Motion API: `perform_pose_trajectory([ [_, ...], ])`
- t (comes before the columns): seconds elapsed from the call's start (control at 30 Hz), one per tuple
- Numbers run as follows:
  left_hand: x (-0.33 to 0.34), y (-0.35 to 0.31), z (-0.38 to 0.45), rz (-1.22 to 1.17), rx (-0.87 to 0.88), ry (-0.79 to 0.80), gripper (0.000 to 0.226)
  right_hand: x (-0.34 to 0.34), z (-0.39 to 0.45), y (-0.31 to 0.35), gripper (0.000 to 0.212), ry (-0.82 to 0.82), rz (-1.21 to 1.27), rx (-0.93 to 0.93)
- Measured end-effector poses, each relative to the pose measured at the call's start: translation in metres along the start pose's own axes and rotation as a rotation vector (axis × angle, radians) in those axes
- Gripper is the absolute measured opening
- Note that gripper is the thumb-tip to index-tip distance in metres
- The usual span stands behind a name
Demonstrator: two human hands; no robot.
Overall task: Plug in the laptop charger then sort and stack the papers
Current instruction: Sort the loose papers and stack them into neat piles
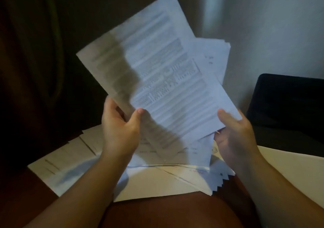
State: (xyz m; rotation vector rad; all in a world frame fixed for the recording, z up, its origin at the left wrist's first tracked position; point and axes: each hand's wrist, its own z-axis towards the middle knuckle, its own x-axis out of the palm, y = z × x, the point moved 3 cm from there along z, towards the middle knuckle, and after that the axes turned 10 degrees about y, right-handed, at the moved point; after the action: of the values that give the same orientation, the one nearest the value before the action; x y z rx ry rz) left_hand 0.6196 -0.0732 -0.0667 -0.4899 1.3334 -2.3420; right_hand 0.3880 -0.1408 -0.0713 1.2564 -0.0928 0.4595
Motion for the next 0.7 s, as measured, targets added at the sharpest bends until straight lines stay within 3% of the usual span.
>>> perform_pose_trajectory([
  [0.13, -0.006, -0.003, 0.002, -0.016, 0.092, -0.041, 0.045, -0.002, 0.003, 0.003, 0.036, 0.058, 0.022, -0.035],
  [0.33, -0.001, 0.001, -0.004, -0.005, 0.092, 0.086, 0.057, -0.01, -0.001, -0.002, 0.036, -0.089, -0.245, -0.097],
  [0.47, 0.001, 0.006, -0.004, 0.02, 0.105, 0.133, 0.056, -0.01, -0.002, -0.002, 0.026, -0.011, -0.432, -0.103],
  [0.57, 0.002, 0.008, -0.005, 0.039, 0.09, 0.13, 0.047, -0.01, 0.001, -0.008, 0.022, 0.01, -0.495, -0.033],
  [0.7, 0.0, 0.004, -0.006, 0.057, 0.143, 0.103, 0.046, -0.013, 0.003, -0.022, 0.035, -0.01, -0.556, 0.1],
])
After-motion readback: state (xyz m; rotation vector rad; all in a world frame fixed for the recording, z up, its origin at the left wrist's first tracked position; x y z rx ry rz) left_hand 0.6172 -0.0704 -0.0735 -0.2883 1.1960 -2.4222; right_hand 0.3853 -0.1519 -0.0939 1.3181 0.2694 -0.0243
